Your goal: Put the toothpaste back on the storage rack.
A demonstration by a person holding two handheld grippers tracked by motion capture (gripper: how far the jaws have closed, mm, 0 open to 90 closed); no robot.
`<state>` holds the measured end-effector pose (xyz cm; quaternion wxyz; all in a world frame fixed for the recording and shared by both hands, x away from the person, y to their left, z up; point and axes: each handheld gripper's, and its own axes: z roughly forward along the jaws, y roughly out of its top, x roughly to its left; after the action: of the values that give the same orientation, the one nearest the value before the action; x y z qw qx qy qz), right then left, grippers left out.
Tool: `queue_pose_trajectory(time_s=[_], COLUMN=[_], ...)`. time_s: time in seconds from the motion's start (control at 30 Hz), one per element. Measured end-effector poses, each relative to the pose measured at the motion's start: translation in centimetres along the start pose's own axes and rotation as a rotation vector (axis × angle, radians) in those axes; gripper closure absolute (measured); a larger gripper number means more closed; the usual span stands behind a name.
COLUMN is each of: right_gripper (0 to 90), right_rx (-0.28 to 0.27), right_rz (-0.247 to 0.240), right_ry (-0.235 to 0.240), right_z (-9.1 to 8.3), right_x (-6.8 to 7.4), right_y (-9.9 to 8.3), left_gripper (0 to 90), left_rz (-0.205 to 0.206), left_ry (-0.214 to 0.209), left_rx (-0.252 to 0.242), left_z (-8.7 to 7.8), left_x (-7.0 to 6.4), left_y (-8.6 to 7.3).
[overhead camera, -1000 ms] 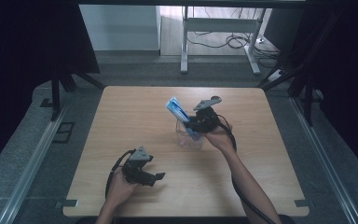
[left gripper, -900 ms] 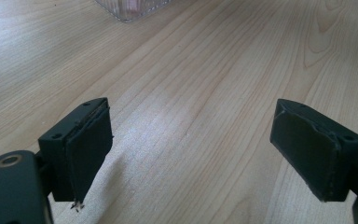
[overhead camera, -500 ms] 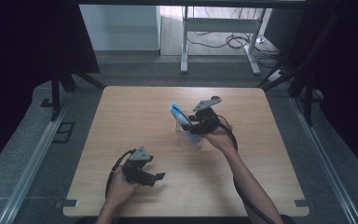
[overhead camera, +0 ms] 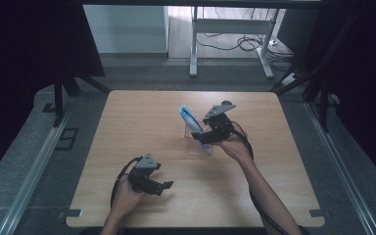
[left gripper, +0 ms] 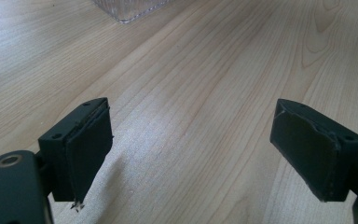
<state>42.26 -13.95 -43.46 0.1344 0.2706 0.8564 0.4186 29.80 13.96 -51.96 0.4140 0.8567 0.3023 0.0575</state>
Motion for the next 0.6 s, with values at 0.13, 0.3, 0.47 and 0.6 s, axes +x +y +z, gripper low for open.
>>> queue_pose_trajectory(time_s=[0.13, 0.3, 0.47, 0.6], right_gripper=[16.1, 12.9, 8.4, 3.9], right_rx=[0.011, 0.013, 0.017, 0.028], right_rz=[-0.007, -0.014, -0.022, -0.028], right_ry=[0.014, 0.013, 0.003, -0.015], right_z=[-0.4, -1.1, -1.7, -2.4], right_x=[0.2, 0.5, 0.7, 0.7], right_y=[0.0, -0.2, -0.6, -0.9], left_gripper=[13.0, 13.0, 13.0, 12.9], left_rz=[-0.001, -0.002, -0.006, 0.000], left_ry=[0.000, 0.000, -0.007, -0.020], left_rx=[-0.003, -0.008, -0.021, -0.031], left_z=[0.0, -0.1, -0.1, -0.1], left_x=[0.0, 0.0, 0.0, 0.0], left_y=[0.0, 0.0, 0.0, 0.0])
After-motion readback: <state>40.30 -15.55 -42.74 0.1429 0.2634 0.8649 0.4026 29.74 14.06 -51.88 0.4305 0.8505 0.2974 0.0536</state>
